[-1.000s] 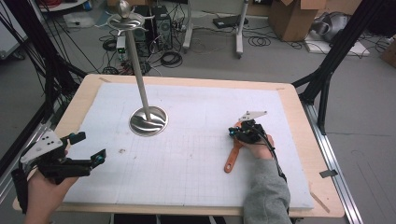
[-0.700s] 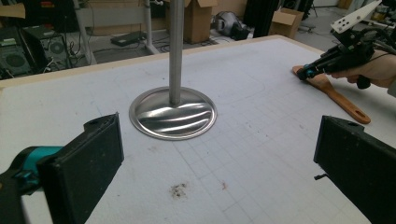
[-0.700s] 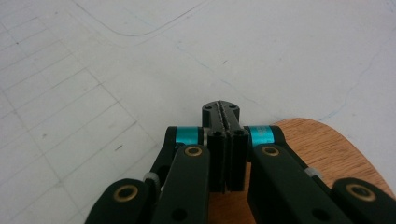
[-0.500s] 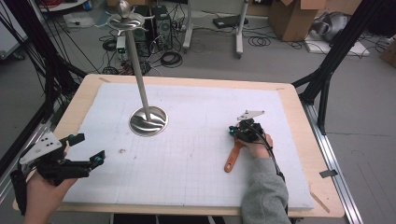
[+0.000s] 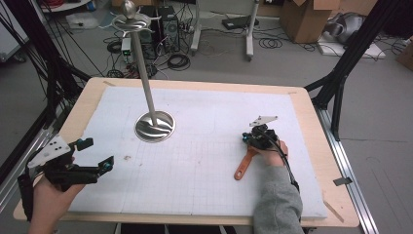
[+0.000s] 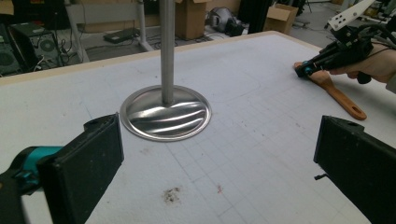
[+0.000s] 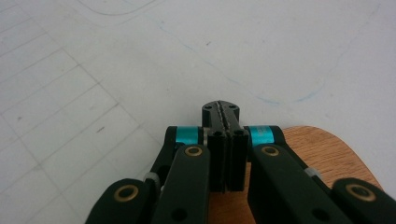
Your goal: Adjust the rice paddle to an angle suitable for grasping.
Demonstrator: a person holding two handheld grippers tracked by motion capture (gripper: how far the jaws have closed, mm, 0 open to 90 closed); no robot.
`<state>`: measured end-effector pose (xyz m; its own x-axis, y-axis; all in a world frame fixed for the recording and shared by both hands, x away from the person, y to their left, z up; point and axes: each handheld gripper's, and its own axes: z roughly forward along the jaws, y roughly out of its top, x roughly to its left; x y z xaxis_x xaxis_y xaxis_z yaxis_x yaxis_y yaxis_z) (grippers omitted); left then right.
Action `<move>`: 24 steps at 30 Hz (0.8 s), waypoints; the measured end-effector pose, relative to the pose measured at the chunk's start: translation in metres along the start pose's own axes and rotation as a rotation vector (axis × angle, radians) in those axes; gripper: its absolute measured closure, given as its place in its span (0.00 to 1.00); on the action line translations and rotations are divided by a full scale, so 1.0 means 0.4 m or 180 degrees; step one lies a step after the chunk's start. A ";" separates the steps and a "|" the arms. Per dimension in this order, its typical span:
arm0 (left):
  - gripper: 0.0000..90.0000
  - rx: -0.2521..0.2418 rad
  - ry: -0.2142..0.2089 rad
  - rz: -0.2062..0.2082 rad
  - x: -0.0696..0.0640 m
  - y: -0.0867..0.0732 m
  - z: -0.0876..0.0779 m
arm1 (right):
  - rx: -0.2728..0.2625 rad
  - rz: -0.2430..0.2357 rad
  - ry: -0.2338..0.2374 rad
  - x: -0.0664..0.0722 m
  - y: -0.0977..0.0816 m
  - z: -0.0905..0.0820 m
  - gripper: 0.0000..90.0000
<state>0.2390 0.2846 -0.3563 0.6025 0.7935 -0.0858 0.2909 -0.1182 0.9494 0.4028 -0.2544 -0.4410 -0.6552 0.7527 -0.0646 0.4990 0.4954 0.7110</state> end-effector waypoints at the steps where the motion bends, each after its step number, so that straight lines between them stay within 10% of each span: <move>1: 0.02 0.0000 -0.0013 0.0005 0.000 0.001 0.003 | -0.0001 0.0003 0.0005 -0.002 -0.002 -0.002 1.00; 24: 0.02 0.0045 -0.0336 0.0098 -0.026 0.036 0.119 | 0.0084 0.0063 0.0005 -0.009 -0.066 -0.075 1.00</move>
<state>0.2723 0.2462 -0.3563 0.6861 0.7221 -0.0887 0.2810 -0.1505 0.9478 0.3751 -0.2833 -0.4386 -0.6459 0.7618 -0.0495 0.5267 0.4917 0.6934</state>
